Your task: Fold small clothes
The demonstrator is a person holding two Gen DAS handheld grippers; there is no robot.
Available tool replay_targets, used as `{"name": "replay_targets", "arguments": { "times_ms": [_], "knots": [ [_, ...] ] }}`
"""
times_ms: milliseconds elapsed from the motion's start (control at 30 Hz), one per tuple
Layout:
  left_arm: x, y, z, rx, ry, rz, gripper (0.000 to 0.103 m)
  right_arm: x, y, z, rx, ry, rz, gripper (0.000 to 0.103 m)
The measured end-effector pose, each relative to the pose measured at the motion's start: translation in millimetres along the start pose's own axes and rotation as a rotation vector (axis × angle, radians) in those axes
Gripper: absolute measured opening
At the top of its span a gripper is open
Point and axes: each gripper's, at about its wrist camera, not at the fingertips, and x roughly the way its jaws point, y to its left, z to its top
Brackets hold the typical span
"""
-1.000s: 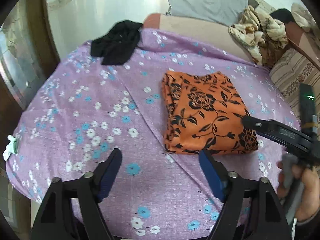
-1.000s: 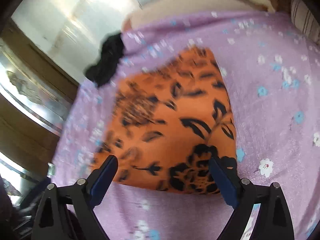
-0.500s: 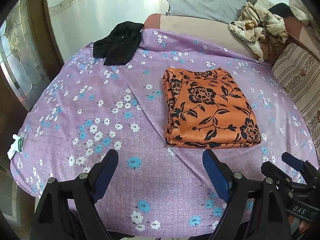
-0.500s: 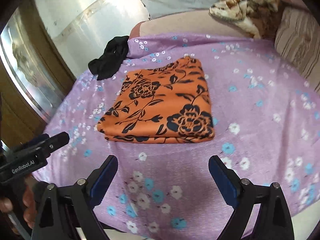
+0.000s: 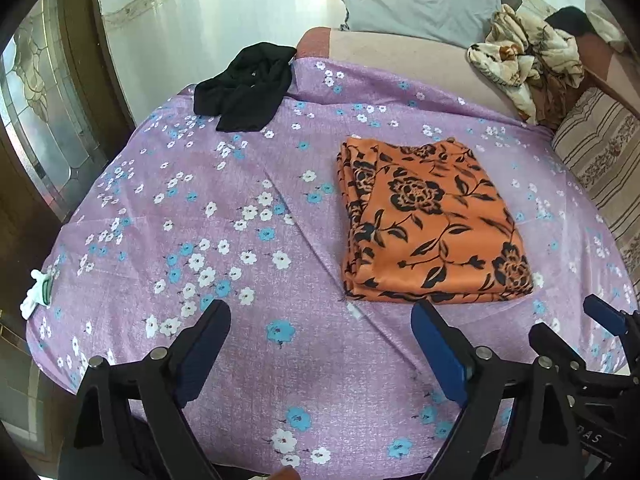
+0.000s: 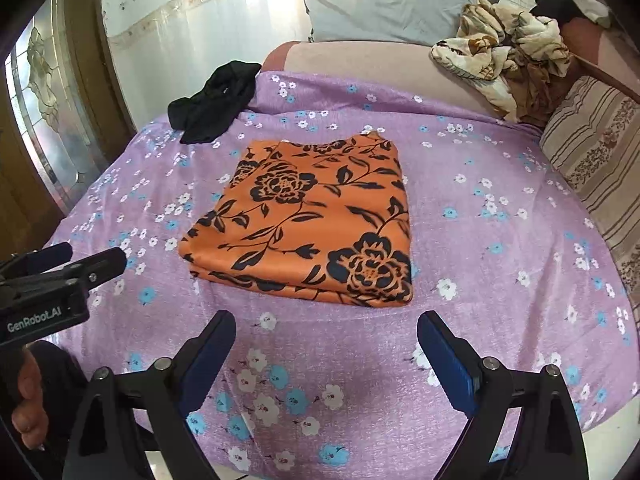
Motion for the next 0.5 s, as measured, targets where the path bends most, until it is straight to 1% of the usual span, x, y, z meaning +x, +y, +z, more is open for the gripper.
{"name": "replay_targets", "arguments": {
  "times_ms": [100,133,200,300,500],
  "knots": [
    [-2.6,0.6,4.0,-0.019,-0.009,-0.030,0.094,-1.2,-0.6,5.4,-0.011,-0.007,-0.023,0.094],
    [-3.3,-0.2,4.8,-0.019,-0.011,-0.031,0.096,-1.6,-0.8,7.0,-0.013,-0.010,-0.030,0.094],
    [-6.7,-3.5,6.9,-0.009,-0.033,-0.027,0.098,-2.5,-2.3,10.2,-0.012,-0.018,-0.032,0.094],
    [-11.6,-5.6,8.7,-0.010,-0.066,-0.041,0.098,-2.5,-3.7,12.6,-0.018,-0.022,-0.043,0.094],
    [-10.5,-8.3,12.3,-0.011,-0.069,-0.021,0.098,-3.6,-5.3,14.7,-0.029,-0.029,-0.056,0.094]
  ]
}}
